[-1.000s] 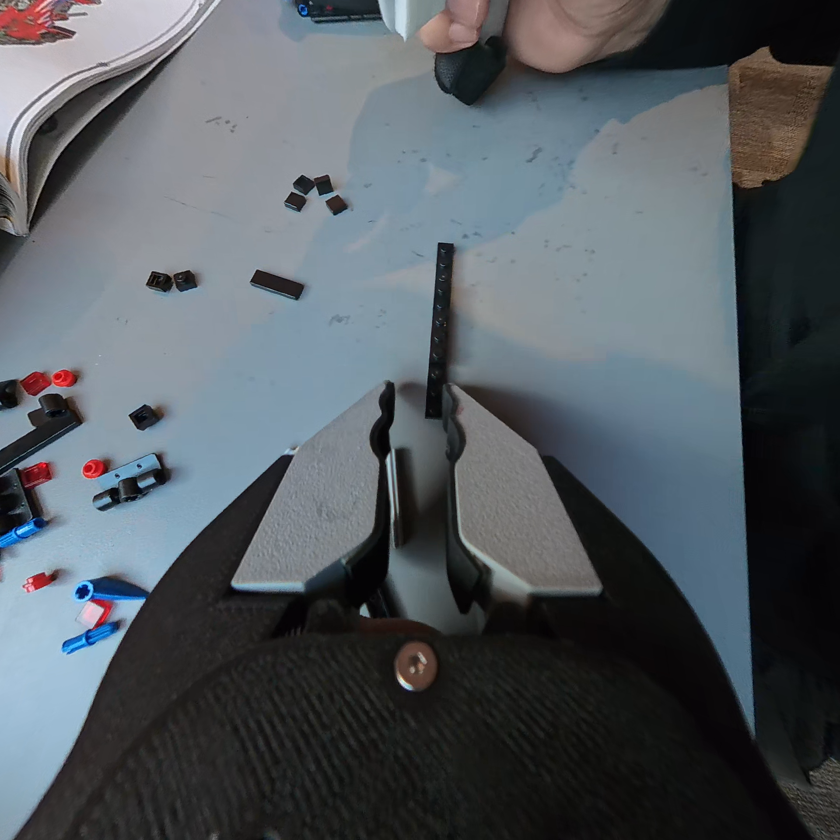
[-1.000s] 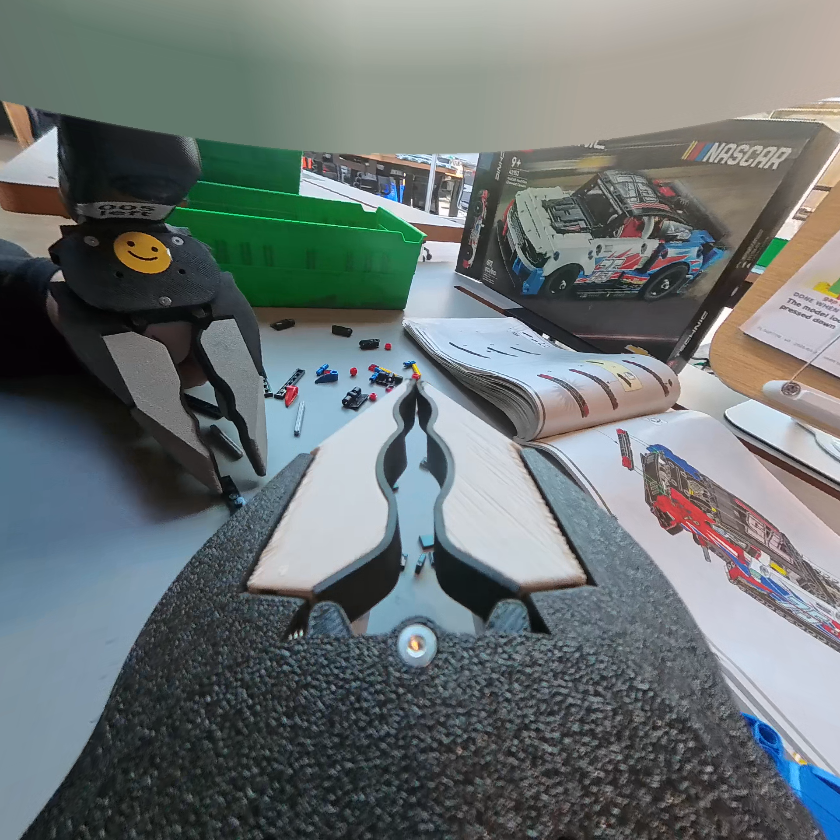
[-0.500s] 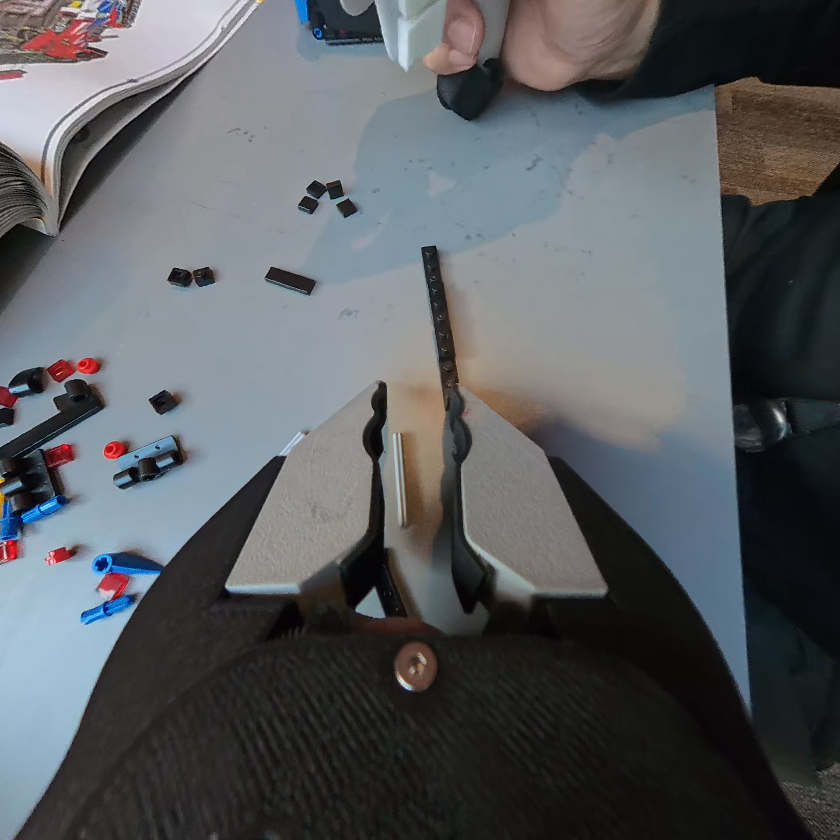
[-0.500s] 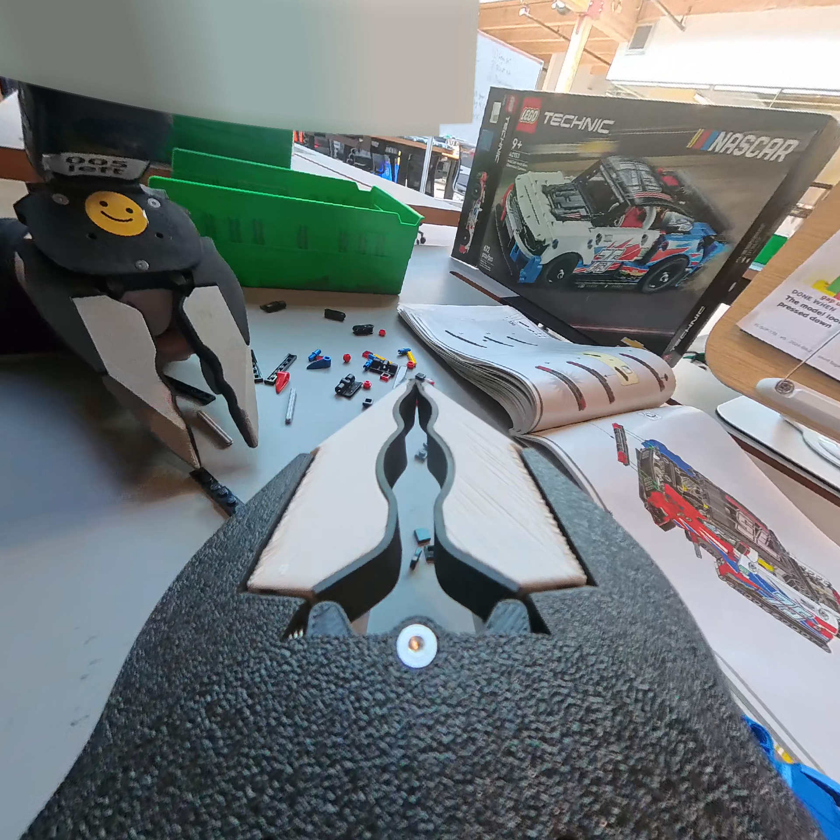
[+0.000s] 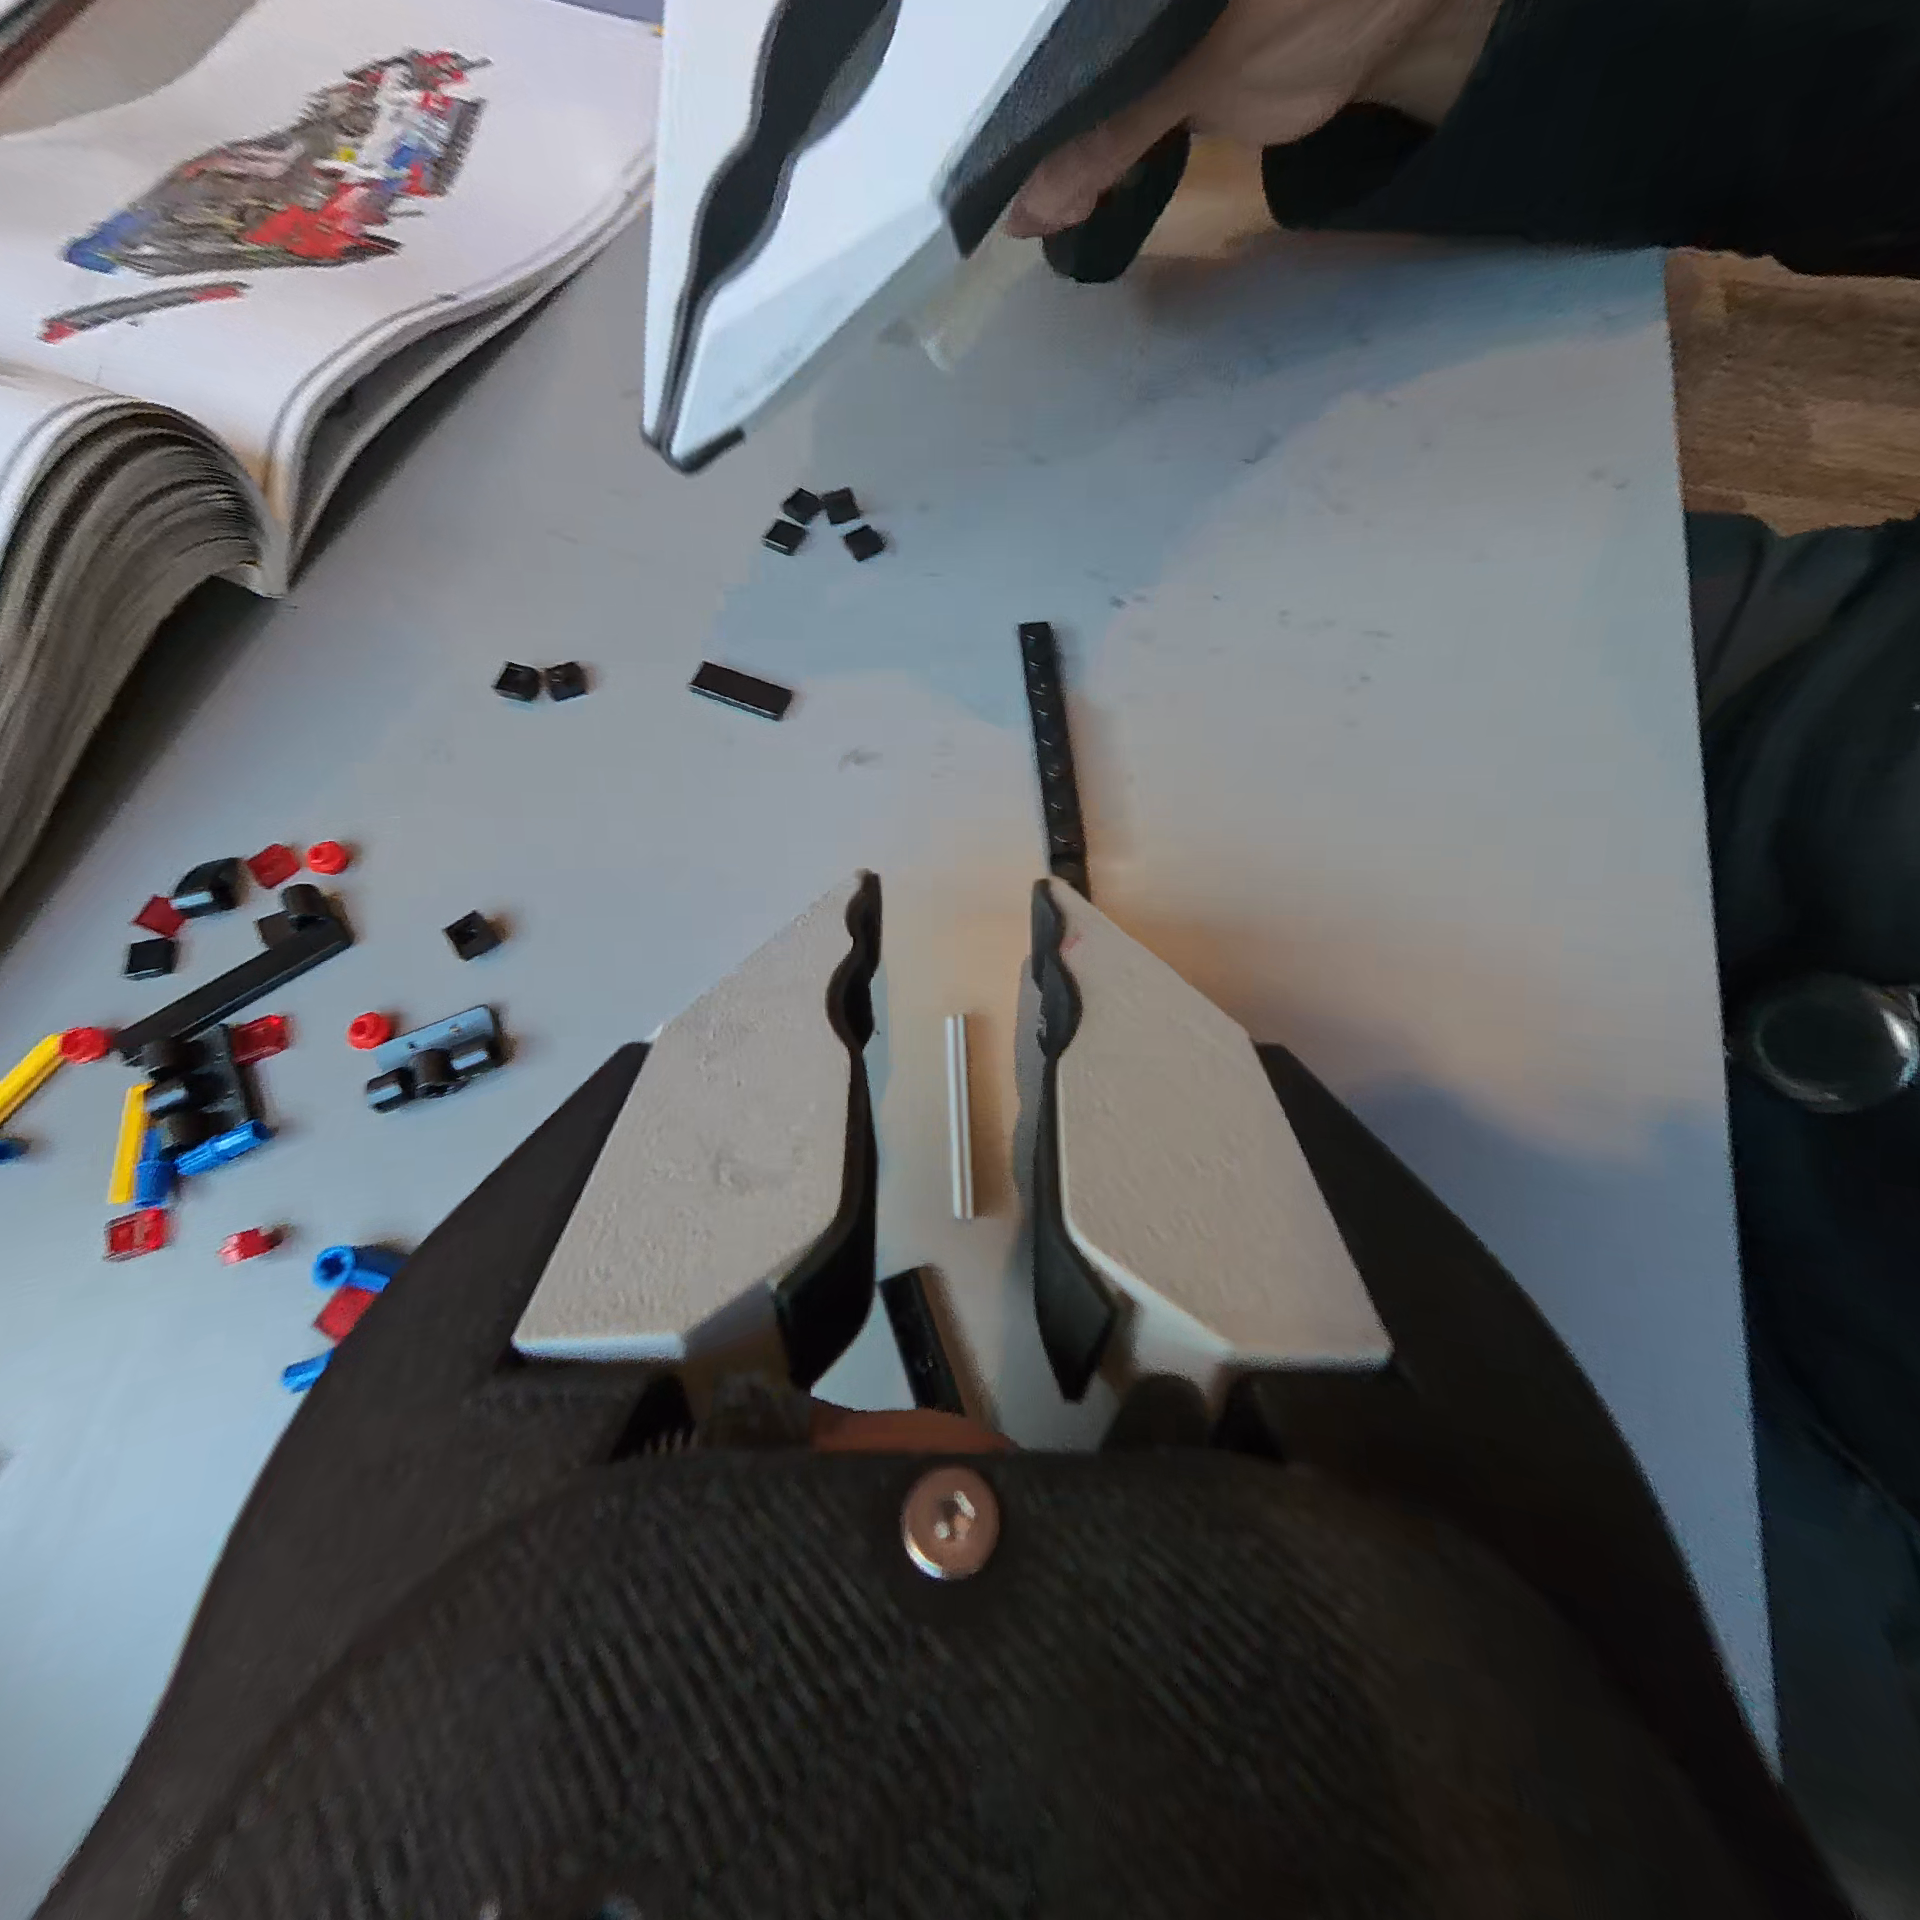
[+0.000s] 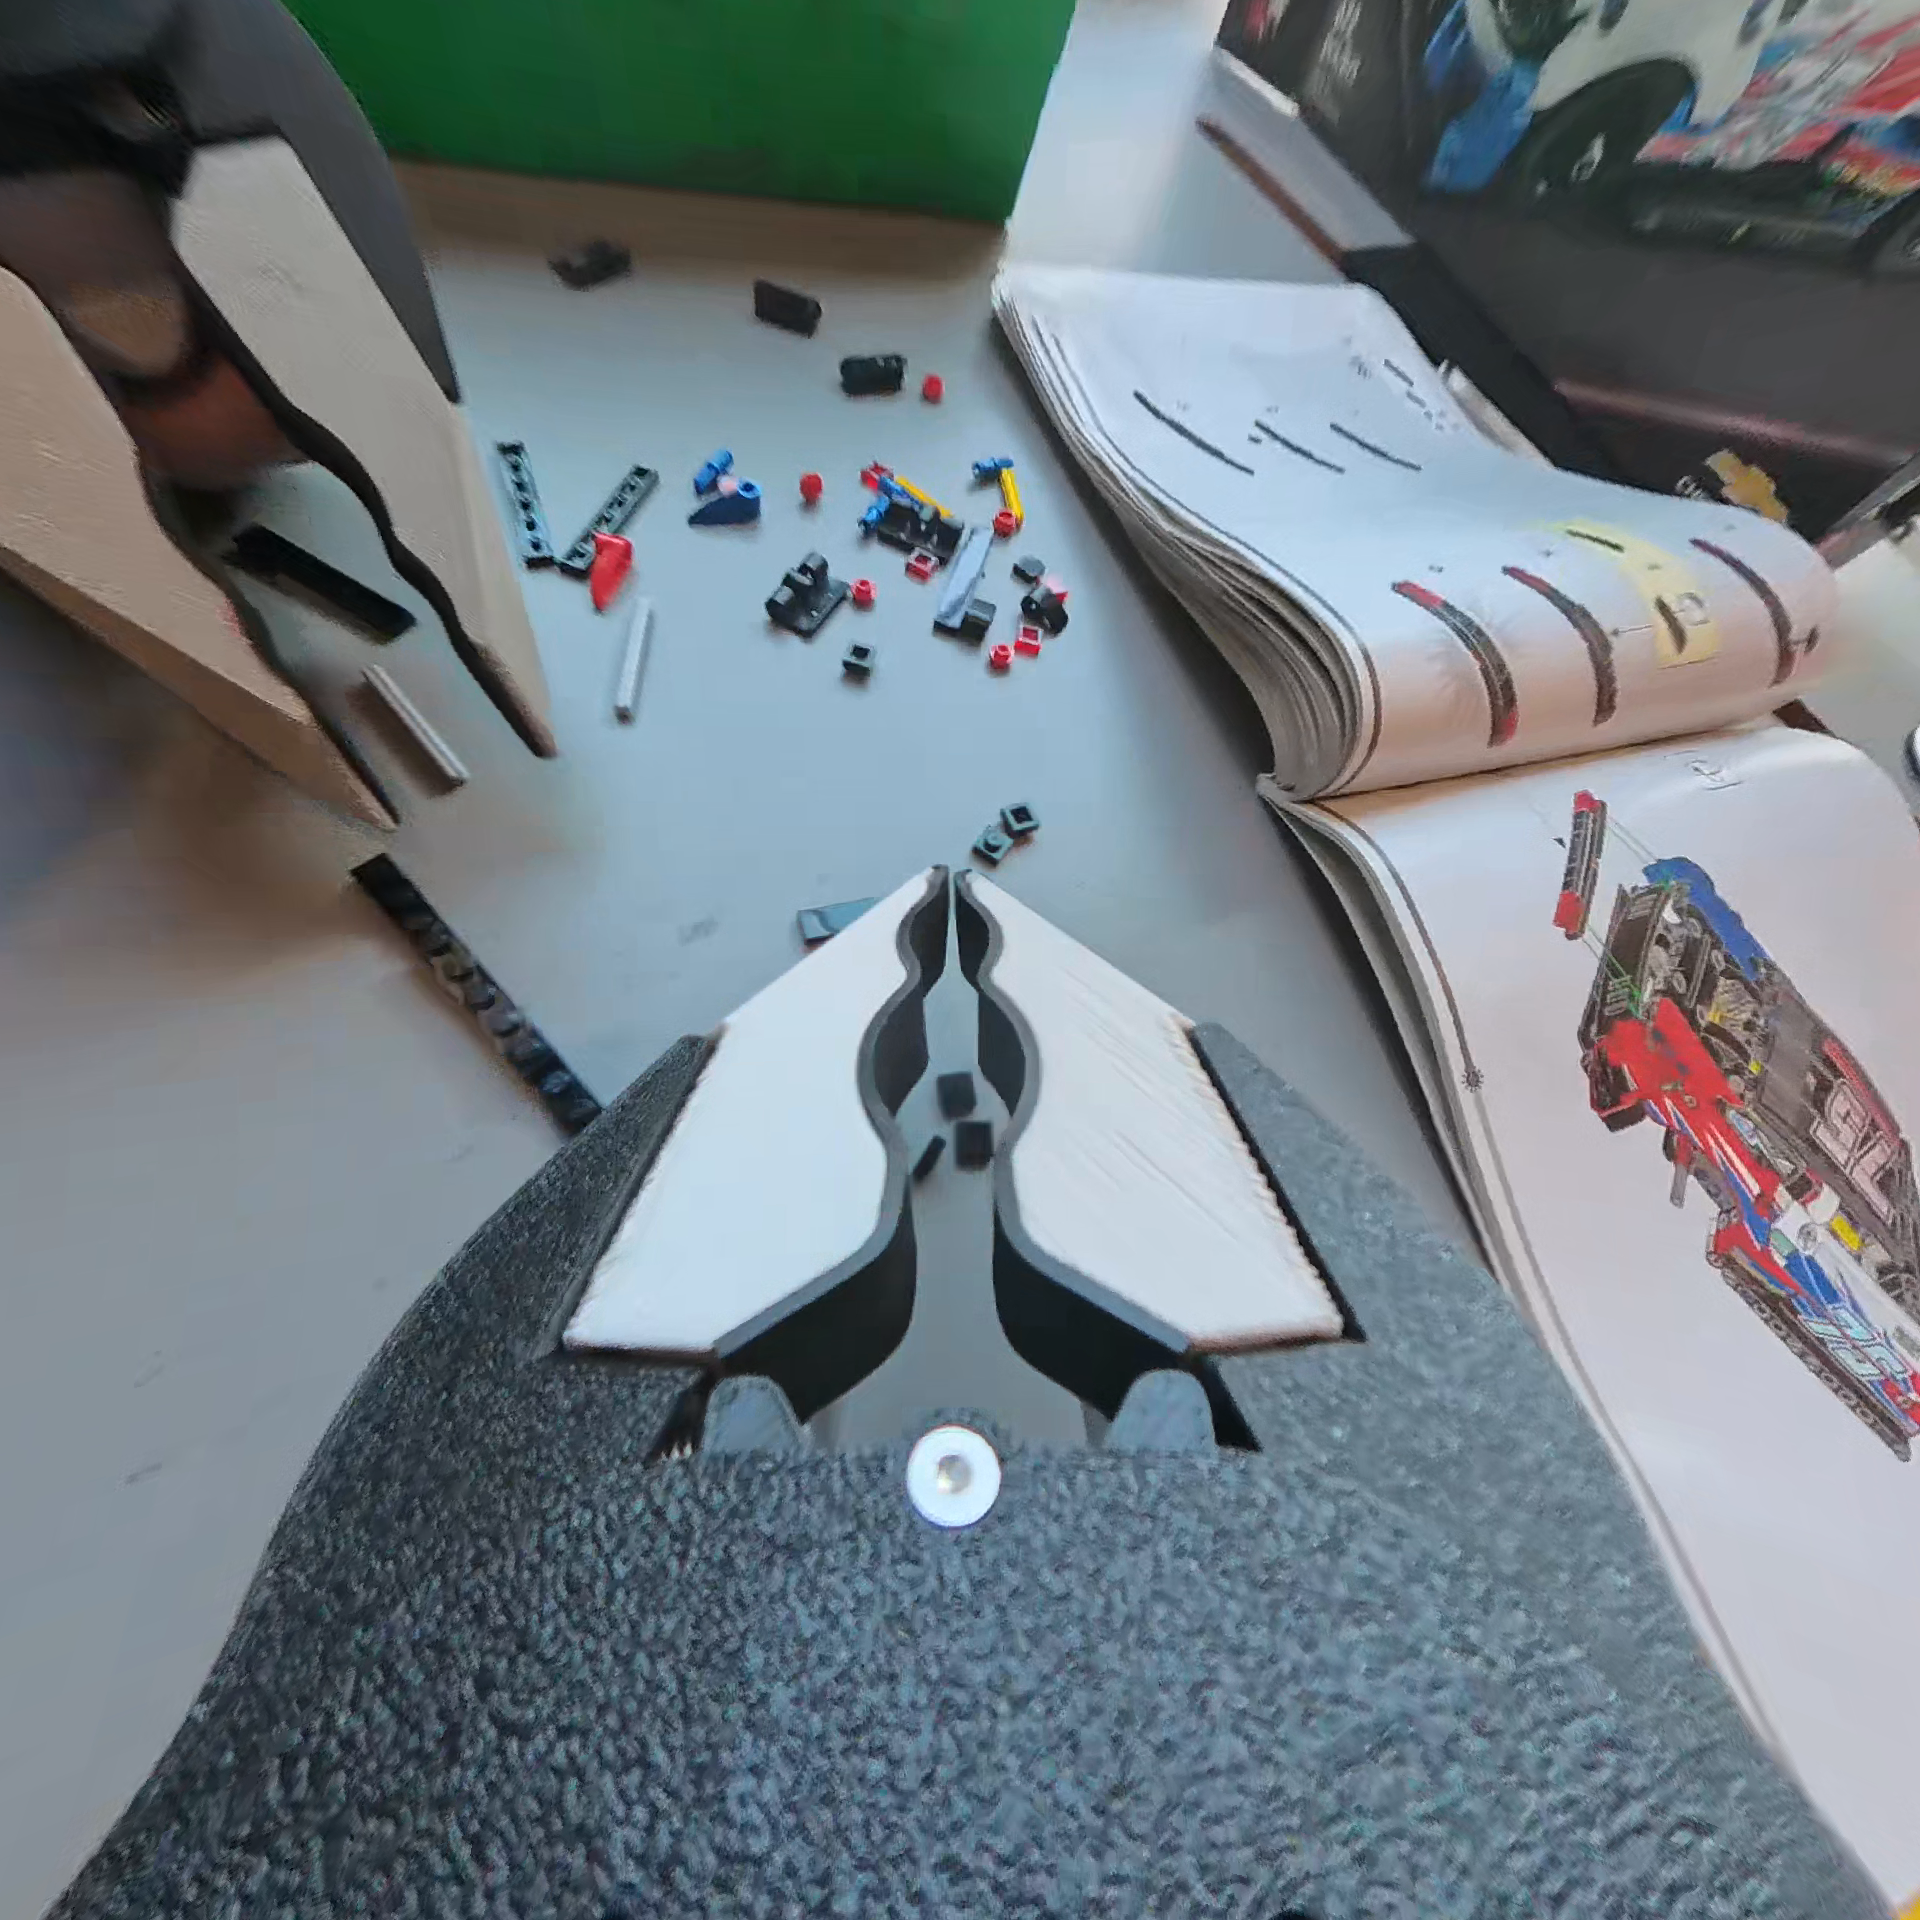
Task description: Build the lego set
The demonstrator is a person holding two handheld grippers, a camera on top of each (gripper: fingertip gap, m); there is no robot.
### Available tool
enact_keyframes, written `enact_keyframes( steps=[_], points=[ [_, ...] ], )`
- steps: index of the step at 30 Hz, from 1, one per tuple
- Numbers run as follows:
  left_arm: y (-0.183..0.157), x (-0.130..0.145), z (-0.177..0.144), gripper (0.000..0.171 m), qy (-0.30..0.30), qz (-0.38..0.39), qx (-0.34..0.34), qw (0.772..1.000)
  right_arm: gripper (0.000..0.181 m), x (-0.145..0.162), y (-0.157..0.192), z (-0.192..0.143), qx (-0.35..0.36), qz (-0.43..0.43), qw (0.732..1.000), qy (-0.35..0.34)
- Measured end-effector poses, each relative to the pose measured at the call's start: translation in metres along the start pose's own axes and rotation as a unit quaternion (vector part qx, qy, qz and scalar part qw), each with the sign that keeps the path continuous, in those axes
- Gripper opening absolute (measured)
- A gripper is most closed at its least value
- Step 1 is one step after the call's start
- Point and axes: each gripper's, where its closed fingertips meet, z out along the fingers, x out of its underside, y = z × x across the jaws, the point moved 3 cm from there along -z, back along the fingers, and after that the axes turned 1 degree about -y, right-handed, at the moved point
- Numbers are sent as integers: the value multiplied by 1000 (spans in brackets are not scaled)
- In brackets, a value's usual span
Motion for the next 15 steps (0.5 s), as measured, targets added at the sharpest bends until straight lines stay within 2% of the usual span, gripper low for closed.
enact_keyframes(
  steps=[9, 15],
  points=[
    [13, -2, -6, 25, -11, -22, -32, 999, 3, 8, -12, 46, 4, 13, 995, 97],
    [12, -1, -5, 25, -7, -23, -29, 999, 9, 11, -13, 50, -6, 56, 994, 98]
  ],
)
